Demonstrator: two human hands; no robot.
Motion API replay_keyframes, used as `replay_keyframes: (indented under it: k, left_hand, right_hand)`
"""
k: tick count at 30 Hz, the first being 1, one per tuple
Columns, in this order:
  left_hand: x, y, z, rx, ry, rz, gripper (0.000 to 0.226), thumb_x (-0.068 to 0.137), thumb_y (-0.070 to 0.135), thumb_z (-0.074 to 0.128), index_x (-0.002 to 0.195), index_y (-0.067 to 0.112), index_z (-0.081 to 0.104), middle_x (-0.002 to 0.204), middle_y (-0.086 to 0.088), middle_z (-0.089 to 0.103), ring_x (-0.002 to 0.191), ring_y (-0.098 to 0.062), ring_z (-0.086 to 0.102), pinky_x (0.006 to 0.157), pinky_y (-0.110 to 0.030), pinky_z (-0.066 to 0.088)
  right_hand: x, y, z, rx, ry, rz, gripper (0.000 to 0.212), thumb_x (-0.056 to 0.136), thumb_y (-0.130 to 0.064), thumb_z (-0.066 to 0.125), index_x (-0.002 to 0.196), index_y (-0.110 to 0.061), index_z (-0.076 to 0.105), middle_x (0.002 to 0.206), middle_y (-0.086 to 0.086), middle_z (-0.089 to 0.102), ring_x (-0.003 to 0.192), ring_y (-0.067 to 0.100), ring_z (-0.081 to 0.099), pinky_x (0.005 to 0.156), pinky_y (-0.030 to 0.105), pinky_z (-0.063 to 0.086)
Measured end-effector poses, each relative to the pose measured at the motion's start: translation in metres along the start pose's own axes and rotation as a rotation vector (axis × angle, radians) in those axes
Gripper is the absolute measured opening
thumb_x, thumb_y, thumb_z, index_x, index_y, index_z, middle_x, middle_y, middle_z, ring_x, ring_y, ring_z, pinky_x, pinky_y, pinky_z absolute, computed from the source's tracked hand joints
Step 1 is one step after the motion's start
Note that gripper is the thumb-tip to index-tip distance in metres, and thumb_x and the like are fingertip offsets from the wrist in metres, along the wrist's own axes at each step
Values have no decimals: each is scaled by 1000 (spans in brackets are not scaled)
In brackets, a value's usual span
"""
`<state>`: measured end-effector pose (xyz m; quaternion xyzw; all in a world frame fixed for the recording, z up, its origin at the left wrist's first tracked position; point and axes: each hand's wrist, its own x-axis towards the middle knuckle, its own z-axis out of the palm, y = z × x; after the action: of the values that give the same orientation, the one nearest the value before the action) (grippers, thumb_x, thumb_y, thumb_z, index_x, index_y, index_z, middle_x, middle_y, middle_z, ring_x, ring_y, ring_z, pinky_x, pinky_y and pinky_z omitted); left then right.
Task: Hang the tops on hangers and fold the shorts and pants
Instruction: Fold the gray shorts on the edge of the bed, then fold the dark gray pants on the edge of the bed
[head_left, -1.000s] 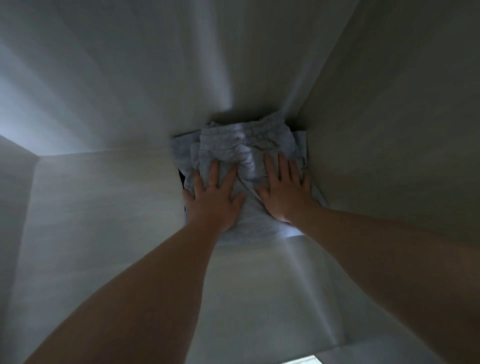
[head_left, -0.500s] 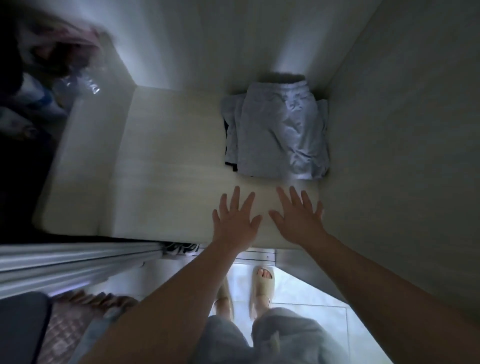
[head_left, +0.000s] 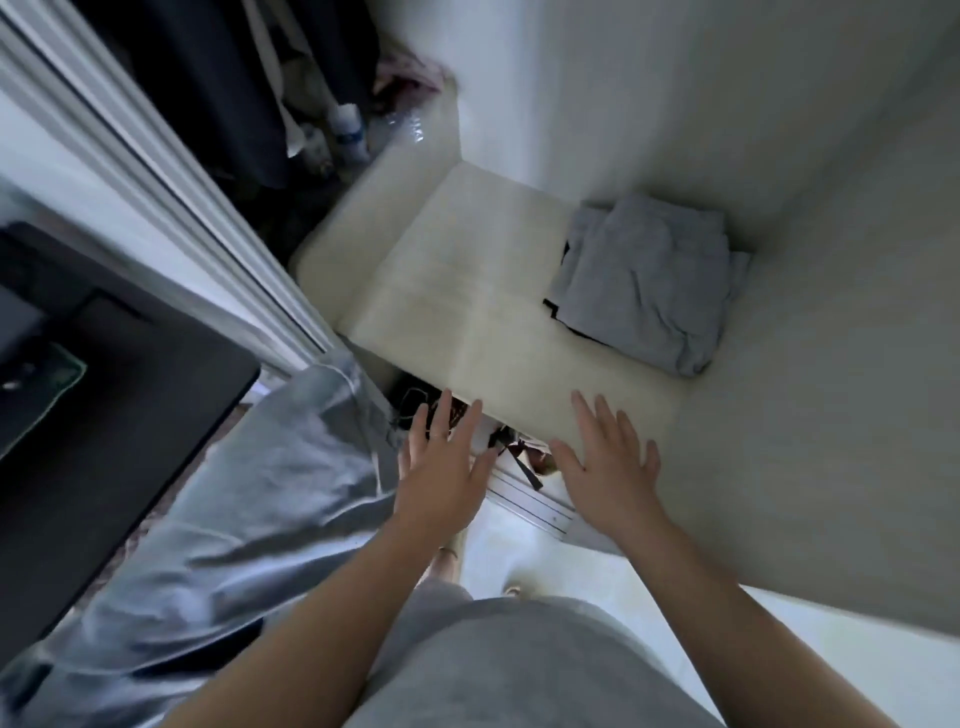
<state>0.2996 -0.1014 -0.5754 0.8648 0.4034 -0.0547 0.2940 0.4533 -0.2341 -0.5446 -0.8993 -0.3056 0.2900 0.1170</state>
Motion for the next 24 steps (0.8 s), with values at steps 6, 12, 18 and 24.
replay_keyframes:
  k: [6, 12, 18, 24]
  left_hand:
    - [-79, -3, -13, -48, 164, -112, 61, 98, 57, 28, 156, 45, 12, 168, 12, -6, 153, -17, -13, 122, -52, 6]
    - [-155, -26, -13, -138, 382, -291, 57, 98, 53, 35, 153, 44, 22, 167, 10, 11, 152, -14, 1, 120, -50, 17]
    - [-225, -67, -6, -260, 524, -592, 53, 99, 46, 48, 149, 36, 36, 161, 9, 26, 147, -17, 15, 118, -46, 23]
    - [-285, -117, 12, -680, 644, -979, 50, 96, 38, 59, 142, 24, 46, 143, -6, 47, 131, -33, 40, 110, -51, 37]
  right_hand:
    - [-30, -19, 10, 87, -122, -228, 60, 103, -55, 29, 158, -43, 7, 168, -11, 4, 155, 17, 1, 122, 52, 0]
    - [-68, -71, 28, 135, -218, -552, 61, 103, -48, 40, 158, -32, 20, 165, -7, 24, 152, 17, 19, 121, 55, 15]
    - [-100, -120, 48, 104, -386, -784, 63, 103, -41, 47, 159, -29, 20, 165, -6, 22, 153, 15, 18, 121, 51, 20]
    - [-137, -158, 72, 77, -518, -972, 68, 102, -33, 54, 159, -30, 17, 164, -13, 19, 151, 5, 12, 124, 33, 16]
